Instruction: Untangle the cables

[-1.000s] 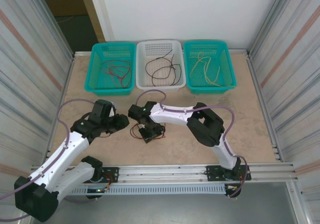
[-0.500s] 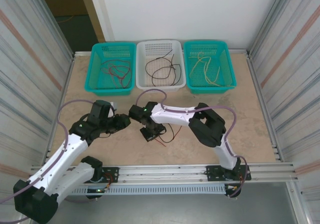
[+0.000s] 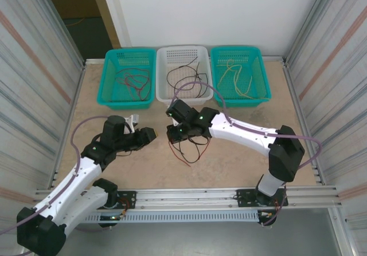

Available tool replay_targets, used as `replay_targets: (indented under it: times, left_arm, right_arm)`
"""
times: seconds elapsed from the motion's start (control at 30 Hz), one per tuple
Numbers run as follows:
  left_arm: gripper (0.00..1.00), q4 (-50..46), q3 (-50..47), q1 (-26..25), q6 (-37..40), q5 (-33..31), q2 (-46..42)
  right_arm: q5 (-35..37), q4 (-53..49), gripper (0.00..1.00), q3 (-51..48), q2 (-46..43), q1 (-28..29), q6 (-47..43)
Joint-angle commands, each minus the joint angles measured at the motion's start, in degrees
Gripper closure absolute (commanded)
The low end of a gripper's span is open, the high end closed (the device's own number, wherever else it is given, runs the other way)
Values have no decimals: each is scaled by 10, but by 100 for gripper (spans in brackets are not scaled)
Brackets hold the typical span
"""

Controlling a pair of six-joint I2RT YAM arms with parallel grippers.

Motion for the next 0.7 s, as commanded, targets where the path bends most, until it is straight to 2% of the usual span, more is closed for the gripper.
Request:
replay_targets:
  times: [0.0, 0.07, 0.1, 0.13, 0.27, 0.43, 0.67]
  left_arm:
    - [63, -5, -5, 2, -5, 8, 0]
    - [65, -14, -4, 2, -1, 4, -3]
    - [65, -19, -4, 2, 1, 2, -4]
    - [65, -26, -3, 2, 4, -1, -6]
    - [65, -37, 1, 2, 14, -9, -11]
    - [65, -45, 9, 2, 26, -14, -4]
    - [66, -70, 24, 2, 49, -22, -2]
  right_arm:
    - [104, -127, 69, 22, 36, -29, 52]
    - [126, -157, 58, 14, 48, -43, 77]
    - [126, -162, 48, 3, 52, -48, 91]
    - [124, -165, 47, -10, 55, -51, 109]
    - [86, -133, 52, -66, 65, -48, 162]
    - [98, -127, 64, -90, 87, -55, 201]
    - [91, -130, 68, -98, 100, -70, 210]
